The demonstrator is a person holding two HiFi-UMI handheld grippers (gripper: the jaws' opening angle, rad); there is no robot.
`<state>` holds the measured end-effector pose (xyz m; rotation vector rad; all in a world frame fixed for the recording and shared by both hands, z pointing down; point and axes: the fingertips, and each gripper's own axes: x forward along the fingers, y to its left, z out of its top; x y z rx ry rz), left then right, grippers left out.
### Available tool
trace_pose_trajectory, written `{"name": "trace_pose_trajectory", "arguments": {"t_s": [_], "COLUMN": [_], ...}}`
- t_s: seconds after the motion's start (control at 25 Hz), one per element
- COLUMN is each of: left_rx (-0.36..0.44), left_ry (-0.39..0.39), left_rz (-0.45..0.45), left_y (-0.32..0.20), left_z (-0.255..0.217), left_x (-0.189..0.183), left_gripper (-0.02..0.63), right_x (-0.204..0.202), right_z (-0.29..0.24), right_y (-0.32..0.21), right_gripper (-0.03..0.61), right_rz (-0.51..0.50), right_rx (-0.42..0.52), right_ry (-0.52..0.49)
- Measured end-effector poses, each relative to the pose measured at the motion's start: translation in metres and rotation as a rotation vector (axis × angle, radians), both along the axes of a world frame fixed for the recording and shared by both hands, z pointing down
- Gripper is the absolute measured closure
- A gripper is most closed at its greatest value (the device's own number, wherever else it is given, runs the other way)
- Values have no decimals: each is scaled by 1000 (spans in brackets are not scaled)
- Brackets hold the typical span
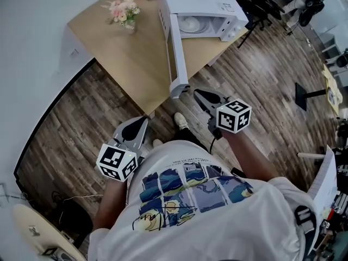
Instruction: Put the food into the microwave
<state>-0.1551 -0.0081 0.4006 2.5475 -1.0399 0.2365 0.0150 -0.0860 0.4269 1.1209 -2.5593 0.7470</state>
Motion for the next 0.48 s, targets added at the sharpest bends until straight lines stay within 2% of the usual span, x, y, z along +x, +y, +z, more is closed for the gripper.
{"name": "trace_pose_trajectory", "arguments": {"t_s": [0.48], "left_rx": [-43], "left_ry": [47], "left_rz": [-4], "left_y": [6], "left_z": [21], "left_x": [-6], "left_gripper": [606], "right_x": [-1], "right_z": [-5], "right_y": [16], "right_gripper": [572], "right_rz": [-12], "right_rx": [-1], "right_ry": [58]}}
